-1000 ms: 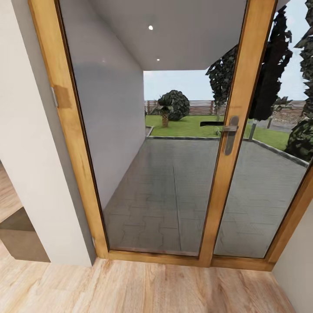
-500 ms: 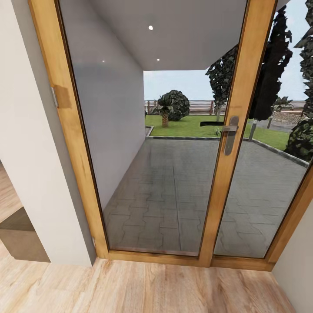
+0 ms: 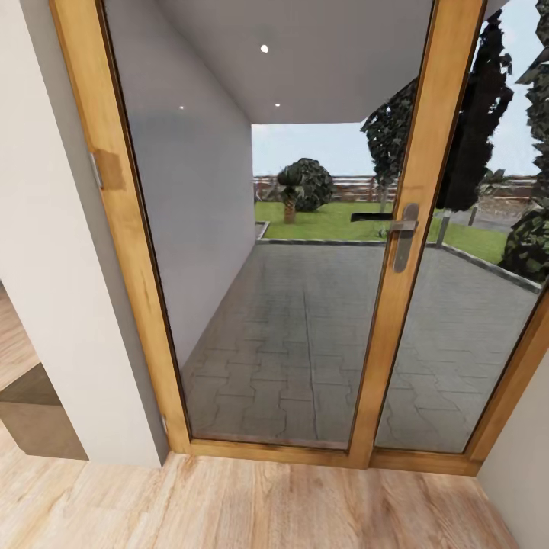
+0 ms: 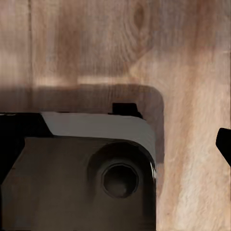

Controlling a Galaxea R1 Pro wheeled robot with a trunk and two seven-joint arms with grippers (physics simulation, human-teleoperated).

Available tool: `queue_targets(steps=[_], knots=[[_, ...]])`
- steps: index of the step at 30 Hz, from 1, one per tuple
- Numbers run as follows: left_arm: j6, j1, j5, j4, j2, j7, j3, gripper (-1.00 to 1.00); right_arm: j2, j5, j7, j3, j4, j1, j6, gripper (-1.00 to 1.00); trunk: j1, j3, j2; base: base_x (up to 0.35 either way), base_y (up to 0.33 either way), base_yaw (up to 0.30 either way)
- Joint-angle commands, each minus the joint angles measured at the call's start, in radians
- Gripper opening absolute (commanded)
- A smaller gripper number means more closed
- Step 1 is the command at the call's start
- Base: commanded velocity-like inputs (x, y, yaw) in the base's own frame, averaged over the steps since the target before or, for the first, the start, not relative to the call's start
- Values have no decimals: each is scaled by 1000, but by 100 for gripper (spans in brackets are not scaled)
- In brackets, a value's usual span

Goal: Pick up the poster from the kitchen countertop and hang it on one of the wall nails in the kitchen.

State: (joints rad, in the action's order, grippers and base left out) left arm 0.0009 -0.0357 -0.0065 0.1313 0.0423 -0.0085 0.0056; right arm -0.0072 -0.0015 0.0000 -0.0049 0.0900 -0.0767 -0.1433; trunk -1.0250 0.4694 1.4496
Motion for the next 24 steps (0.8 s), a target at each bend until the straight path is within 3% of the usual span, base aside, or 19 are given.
queue_targets(steps=[1,8,16,24], knots=[[0,0,-1,540,0,-1,1,100,0,0,0,0,382,-2,-9,100,0,1,0,0,0,0],[-1,-1,-1,599,-13,-1,2,100,-4,2,0,0,417,-3,-14,100,0,1,0,0,0,0],[-2,-1,0,602,-28,-2,4,100,-25,4,-1,1,422,-1,-13,100,0,1,0,0,0,0],[-2,-1,0,598,-30,-2,5,100,-28,4,-2,2,422,1,-13,100,0,1,0,0,0,30]])
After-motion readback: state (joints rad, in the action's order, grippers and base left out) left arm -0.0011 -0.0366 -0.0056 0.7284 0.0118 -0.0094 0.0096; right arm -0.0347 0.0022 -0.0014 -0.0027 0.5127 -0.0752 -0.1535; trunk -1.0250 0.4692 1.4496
